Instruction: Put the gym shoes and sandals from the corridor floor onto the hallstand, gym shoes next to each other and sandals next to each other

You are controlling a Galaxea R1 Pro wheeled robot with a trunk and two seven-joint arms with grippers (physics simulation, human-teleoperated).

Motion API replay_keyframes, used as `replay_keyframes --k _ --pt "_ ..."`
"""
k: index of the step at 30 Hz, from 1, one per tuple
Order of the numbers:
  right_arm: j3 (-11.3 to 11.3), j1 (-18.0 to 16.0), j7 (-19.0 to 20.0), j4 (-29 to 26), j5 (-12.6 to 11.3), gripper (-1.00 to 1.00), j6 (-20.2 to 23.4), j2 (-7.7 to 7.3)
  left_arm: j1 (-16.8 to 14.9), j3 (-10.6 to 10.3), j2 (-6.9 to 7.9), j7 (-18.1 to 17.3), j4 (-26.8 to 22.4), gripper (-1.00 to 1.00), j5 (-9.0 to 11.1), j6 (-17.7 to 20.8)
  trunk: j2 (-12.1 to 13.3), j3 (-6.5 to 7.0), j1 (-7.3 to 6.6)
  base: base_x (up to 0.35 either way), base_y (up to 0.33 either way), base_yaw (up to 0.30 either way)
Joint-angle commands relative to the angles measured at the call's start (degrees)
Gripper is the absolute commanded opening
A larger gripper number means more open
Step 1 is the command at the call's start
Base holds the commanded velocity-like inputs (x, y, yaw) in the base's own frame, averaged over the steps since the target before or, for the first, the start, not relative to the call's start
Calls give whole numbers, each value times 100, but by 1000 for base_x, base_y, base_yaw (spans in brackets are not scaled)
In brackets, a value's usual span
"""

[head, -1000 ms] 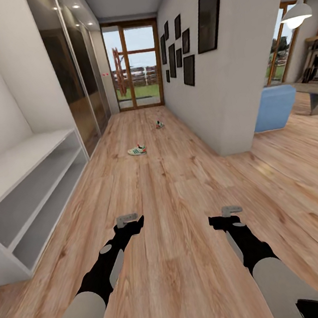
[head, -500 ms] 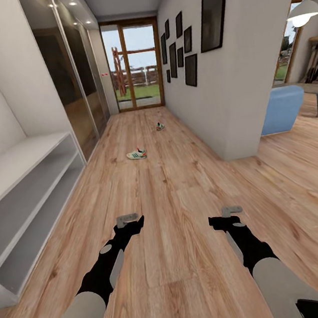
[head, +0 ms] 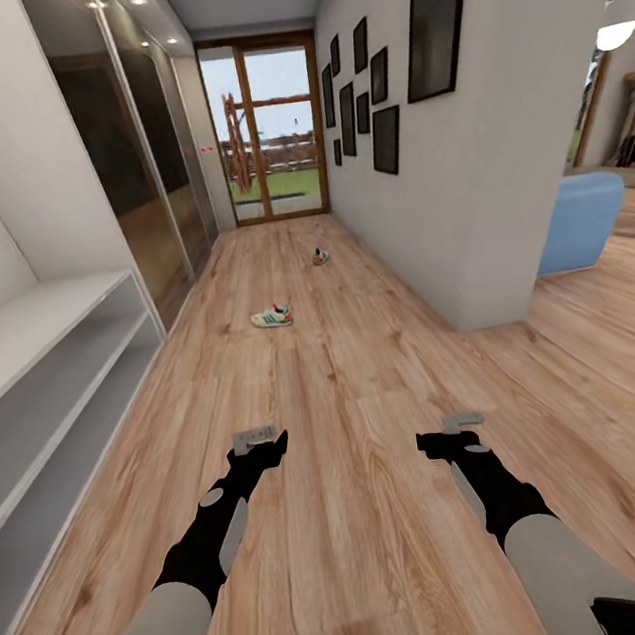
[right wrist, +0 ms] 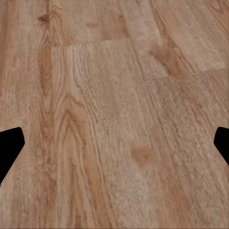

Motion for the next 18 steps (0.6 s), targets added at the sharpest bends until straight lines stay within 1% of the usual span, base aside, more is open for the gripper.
replay_keyframes --k 1,18 --pt "-28 -2 9 -10 59 100 32 8 -3 22 -4 -44 5 100 55 -4 -2 -5 2 349 0 0" --pt "-28 -2 9 -19 59 100 32 8 -3 22 -4 -44 5 100 55 -4 -2 -5 2 349 0 0"
